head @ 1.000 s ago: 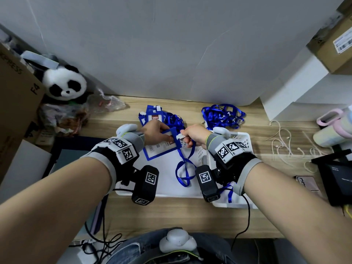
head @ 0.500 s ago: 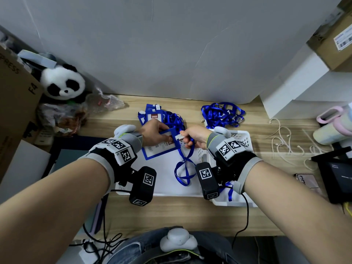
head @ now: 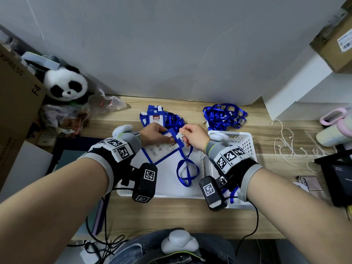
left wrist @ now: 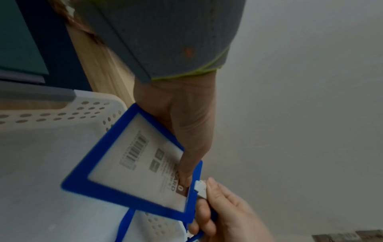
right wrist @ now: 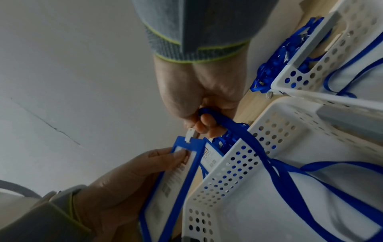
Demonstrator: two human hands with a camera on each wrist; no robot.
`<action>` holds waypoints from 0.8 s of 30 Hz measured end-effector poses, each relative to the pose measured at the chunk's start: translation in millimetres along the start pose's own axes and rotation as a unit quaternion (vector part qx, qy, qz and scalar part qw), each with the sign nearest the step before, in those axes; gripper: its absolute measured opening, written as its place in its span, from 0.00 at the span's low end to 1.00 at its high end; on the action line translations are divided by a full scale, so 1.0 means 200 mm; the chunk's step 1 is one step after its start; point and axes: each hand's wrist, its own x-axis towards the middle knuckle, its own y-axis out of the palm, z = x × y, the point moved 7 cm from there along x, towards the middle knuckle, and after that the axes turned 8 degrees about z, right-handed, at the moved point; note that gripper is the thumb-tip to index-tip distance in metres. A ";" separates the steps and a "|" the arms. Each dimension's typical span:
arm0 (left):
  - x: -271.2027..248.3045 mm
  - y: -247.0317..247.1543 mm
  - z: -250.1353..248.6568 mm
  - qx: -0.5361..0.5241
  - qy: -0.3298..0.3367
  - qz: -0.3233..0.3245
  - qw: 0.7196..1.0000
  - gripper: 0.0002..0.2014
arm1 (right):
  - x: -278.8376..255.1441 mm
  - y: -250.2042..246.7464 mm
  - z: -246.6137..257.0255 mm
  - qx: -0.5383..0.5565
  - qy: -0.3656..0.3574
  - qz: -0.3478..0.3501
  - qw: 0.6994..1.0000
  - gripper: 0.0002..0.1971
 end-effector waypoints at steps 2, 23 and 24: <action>0.00 0.01 0.02 -0.033 -0.004 0.006 0.999 0.15 | 0.00 -0.01 0.01 -0.023 -0.013 -0.005 1.000 0.14; 0.01 0.00 -0.01 0.013 0.025 -0.012 1.000 0.11 | -0.01 -0.03 -0.03 0.050 0.032 0.060 0.996 0.13; 0.01 0.00 0.01 -0.009 0.023 -0.001 1.000 0.11 | -0.01 -0.03 -0.03 0.047 0.024 0.062 0.997 0.13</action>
